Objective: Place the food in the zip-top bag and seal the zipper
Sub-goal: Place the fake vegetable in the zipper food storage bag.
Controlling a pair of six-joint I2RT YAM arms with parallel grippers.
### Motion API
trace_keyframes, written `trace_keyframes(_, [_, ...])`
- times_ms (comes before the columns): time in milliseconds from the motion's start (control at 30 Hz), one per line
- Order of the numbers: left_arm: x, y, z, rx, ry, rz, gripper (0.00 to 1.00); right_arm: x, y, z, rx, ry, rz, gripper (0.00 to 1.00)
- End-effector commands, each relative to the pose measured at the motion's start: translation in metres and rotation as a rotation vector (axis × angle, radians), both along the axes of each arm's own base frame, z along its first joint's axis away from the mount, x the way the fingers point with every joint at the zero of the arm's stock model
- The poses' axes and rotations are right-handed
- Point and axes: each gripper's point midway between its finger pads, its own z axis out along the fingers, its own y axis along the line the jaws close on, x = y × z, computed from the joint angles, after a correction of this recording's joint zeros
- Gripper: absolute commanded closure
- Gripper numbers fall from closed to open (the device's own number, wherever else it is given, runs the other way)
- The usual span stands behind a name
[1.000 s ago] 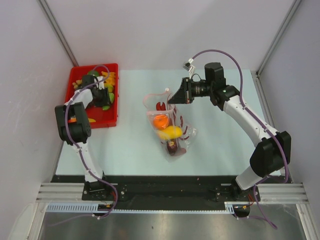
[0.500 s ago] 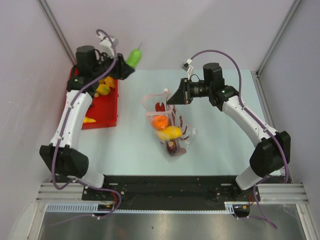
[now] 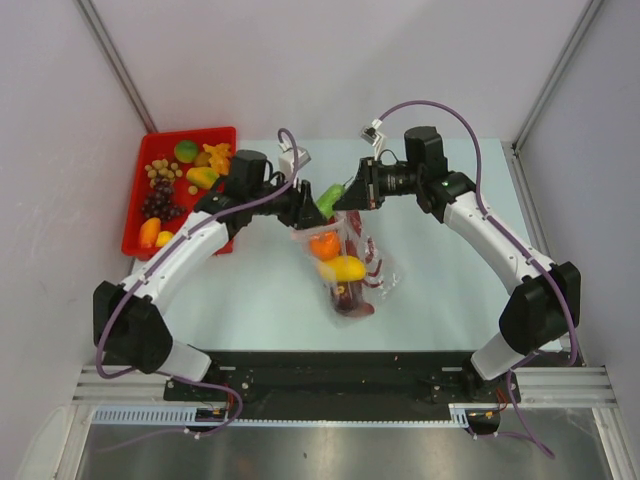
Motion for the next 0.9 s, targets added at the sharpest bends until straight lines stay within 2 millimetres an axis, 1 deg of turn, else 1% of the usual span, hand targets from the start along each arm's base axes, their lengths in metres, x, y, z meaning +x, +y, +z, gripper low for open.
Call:
trace_keyframes(0, [-0.019,-0.003,0.023,-0.056,-0.048,-0.052,0.51,-0.001,0.003,0.033,0.054,-0.110,0.021,1.00])
trace_keyframes(33, [-0.025,-0.003,0.019,-0.054,-0.034,-0.070,0.40,-0.001,0.002,0.033,0.055,-0.110,0.019,1.00])
trace_keyframes(67, [-0.029,-0.001,0.020,-0.047,-0.050,-0.082,0.35,-0.001,0.002,0.033,0.054,-0.110,0.019,1.00])
trace_keyframes(100, [-0.033,0.001,0.018,-0.037,-0.048,-0.087,0.32,0.000,0.001,0.033,0.053,-0.109,0.016,1.00])
trace_keyframes(133, [-0.035,0.005,0.014,-0.020,-0.054,-0.081,0.26,0.000,0.001,0.032,0.052,-0.109,0.017,1.00])
trace_keyframes(167, [-0.036,0.008,0.014,-0.009,-0.079,-0.084,0.24,-0.001,-0.001,0.033,0.050,-0.106,0.015,1.00])
trace_keyframes(200, [-0.041,0.012,0.020,-0.008,-0.111,-0.087,0.23,-0.001,-0.001,0.033,0.048,-0.111,0.014,1.00])
trace_keyframes(267, [-0.043,0.017,0.015,0.026,-0.149,-0.093,0.24,-0.001,-0.003,0.034,0.049,-0.114,0.014,1.00])
trace_keyframes(300, [-0.045,0.020,0.012,0.044,-0.139,-0.093,0.24,-0.001,-0.003,0.033,0.049,-0.114,0.016,1.00])
trace_keyframes(400, [-0.046,0.023,0.011,0.082,-0.135,-0.112,0.25,-0.002,-0.003,0.036,0.055,-0.122,0.022,1.00])
trace_keyframes(433, [-0.047,0.024,0.013,0.088,-0.134,-0.117,0.24,-0.003,-0.003,0.036,0.056,-0.123,0.024,1.00])
trace_keyframes(500, [-0.047,0.026,0.020,0.090,-0.173,-0.121,0.22,-0.004,-0.003,0.037,0.060,-0.128,0.032,1.00])
trace_keyframes(533, [-0.047,0.027,0.032,0.076,-0.220,-0.117,0.19,-0.005,-0.003,0.038,0.062,-0.132,0.035,1.00])
trace_keyframes(633, [-0.043,0.037,0.050,0.064,-0.283,-0.071,0.10,-0.007,-0.005,0.039,0.064,-0.141,0.042,1.00])
trace_keyframes(733, [-0.023,0.057,0.056,0.074,-0.272,0.049,0.07,-0.008,-0.006,0.044,0.069,-0.154,0.040,1.00])
trace_keyframes(767, [-0.008,0.073,0.055,0.077,-0.252,0.128,0.06,-0.008,-0.007,0.045,0.070,-0.160,0.038,1.00])
trace_keyframes(800, [0.004,0.085,0.054,0.085,-0.251,0.187,0.05,-0.009,-0.008,0.047,0.072,-0.164,0.037,1.00])
trace_keyframes(833, [0.026,0.113,0.050,0.123,-0.252,0.312,0.03,-0.009,-0.008,0.046,0.072,-0.166,0.037,1.00])
trace_keyframes(867, [0.045,0.126,0.042,0.155,-0.247,0.372,0.03,-0.009,-0.008,0.046,0.070,-0.165,0.036,1.00])
